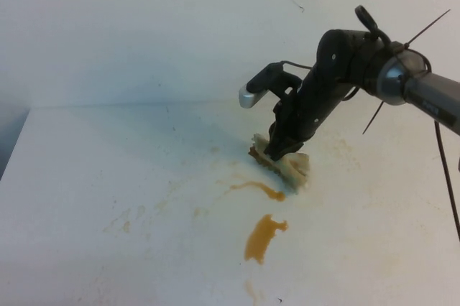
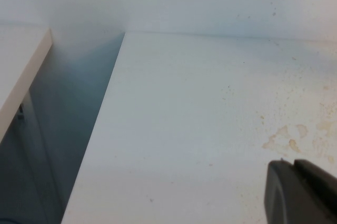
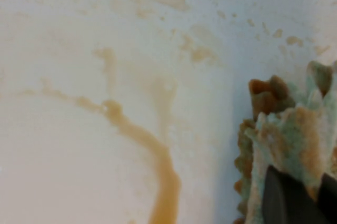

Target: Wipe the table

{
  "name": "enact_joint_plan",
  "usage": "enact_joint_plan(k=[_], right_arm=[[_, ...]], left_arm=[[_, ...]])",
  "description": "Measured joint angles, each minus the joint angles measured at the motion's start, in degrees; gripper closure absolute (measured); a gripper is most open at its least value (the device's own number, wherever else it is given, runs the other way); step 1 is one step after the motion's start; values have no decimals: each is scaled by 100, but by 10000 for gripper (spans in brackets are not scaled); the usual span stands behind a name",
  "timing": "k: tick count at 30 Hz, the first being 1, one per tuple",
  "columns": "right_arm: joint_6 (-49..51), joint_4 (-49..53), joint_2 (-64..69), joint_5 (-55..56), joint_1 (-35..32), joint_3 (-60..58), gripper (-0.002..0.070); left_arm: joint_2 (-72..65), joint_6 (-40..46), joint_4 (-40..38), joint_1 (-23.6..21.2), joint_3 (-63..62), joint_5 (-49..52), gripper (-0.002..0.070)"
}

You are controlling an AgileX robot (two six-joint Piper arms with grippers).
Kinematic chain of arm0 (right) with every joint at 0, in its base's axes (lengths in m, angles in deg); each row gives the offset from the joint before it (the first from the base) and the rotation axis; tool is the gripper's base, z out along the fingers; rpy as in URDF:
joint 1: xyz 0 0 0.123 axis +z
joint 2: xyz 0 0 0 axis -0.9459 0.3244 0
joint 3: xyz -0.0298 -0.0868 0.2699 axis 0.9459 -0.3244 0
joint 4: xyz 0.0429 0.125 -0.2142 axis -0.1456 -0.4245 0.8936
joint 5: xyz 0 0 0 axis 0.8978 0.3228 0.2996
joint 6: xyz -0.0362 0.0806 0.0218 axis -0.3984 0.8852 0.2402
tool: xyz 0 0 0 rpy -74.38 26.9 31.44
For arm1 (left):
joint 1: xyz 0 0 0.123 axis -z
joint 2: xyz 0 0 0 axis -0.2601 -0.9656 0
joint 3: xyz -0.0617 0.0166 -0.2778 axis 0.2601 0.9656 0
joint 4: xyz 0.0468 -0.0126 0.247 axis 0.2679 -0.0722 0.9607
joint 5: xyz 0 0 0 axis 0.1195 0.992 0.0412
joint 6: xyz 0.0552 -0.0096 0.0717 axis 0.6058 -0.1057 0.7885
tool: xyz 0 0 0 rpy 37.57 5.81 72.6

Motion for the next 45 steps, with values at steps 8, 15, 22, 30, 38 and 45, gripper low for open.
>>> enact_joint_plan(k=[8,15,22,30,38,45], right_arm=[[-262,-100,153,-340,108,22,647],[-490,-323,153,-595,451,-169,647],[-556,-396,-110,-560,826,-693,647],[-863,-743,-813,-195,1024,-1681,647],[-1366,-2082,-1523,319,1037,-2328,647],[-1435,-2288,-1460,608,1070,-3183,647]], left_arm=[[0,0,0,0,0,0,679],[0,0,0,0,0,0,679],[0,0,0,0,0,0,679],[0,0,0,0,0,0,679],[0,0,0,0,0,0,678],[0,0,0,0,0,0,679]])
